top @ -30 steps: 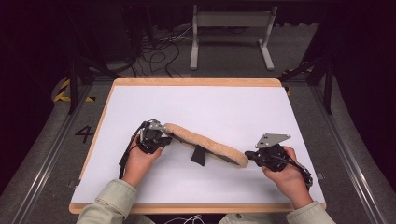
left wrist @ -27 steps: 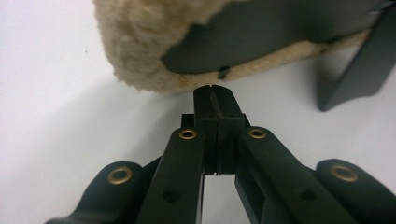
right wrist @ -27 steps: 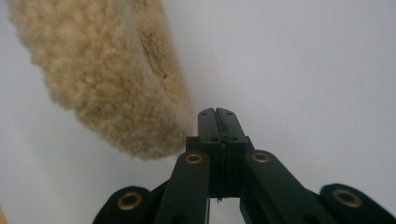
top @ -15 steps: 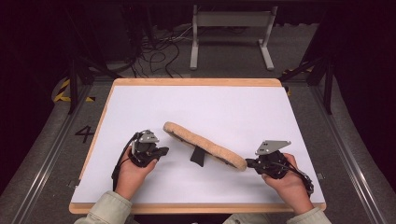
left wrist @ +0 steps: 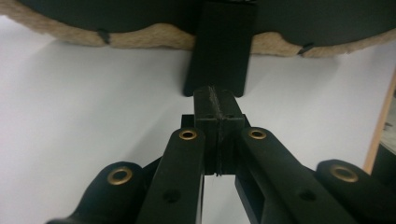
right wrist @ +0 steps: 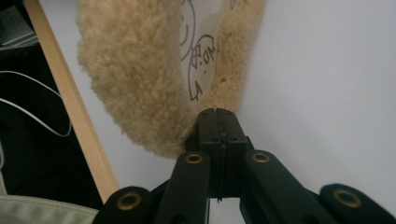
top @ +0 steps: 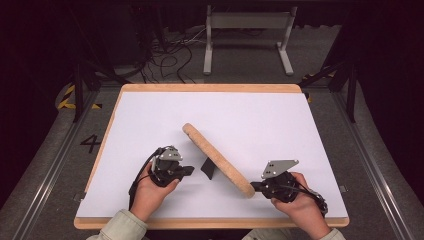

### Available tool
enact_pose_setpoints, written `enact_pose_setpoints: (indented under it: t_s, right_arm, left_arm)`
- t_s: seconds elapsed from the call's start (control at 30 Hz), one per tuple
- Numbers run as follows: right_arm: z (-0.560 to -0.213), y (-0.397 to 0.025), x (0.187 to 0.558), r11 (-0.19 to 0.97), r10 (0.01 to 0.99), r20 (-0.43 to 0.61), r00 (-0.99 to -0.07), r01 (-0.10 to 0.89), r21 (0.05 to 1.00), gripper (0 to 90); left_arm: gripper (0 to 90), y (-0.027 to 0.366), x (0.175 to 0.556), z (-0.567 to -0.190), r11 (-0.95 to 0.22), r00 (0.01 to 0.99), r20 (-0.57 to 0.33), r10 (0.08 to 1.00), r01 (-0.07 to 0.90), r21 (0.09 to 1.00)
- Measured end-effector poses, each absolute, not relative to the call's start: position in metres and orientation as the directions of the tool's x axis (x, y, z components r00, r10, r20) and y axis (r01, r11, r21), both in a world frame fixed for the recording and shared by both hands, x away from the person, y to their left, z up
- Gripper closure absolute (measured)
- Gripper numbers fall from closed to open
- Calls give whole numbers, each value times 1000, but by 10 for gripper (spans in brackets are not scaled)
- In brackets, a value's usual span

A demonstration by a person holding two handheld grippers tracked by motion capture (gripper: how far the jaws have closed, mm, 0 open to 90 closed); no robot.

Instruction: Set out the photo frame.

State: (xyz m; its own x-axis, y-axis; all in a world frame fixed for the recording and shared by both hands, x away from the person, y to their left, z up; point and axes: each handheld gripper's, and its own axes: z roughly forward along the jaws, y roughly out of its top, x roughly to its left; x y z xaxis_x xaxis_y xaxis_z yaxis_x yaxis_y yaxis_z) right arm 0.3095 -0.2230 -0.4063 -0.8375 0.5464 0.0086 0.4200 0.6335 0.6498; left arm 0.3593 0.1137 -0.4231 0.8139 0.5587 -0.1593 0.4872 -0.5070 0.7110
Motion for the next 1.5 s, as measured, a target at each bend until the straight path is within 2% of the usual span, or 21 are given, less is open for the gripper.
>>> enact_pose_setpoints:
  t_s: [0.13,0.27,0.5,0.73,0.9,1.0,1.07,1.27,1.5]
  right_arm:
    - [-409,-218,308,625,519,51,-853,419,659,900]
    - [-410,-214,306,627,508,50,-860,409,663,900]
    - [-410,-231,311,591,572,30,-820,437,678,900]
    - [-410,-241,311,570,604,24,-797,452,686,900]
    - [-411,-243,308,565,615,21,-788,460,685,900]
    - [-411,-245,307,562,621,18,-783,462,686,900]
    - [-411,-245,306,561,623,20,-782,464,686,900]
    - [-411,-247,306,563,622,16,-783,461,687,900]
    - [-411,-247,306,565,619,16,-785,459,686,900]
  left_arm:
    - [900,104,357,-424,-534,836,-158,525,468,704]
    - [900,93,355,-425,-543,856,-183,483,457,705]
    - [900,70,351,-434,-566,877,-194,440,439,698]
    - [900,52,352,-446,-546,855,-150,496,442,711]
    - [900,46,358,-454,-531,844,-181,505,469,706]
    - [900,43,361,-457,-545,844,-163,511,465,698]
    - [900,45,362,-457,-537,840,-189,509,482,693]
    - [900,48,365,-456,-541,843,-172,510,470,698]
    - [900,66,377,-455,-500,808,-202,554,517,695]
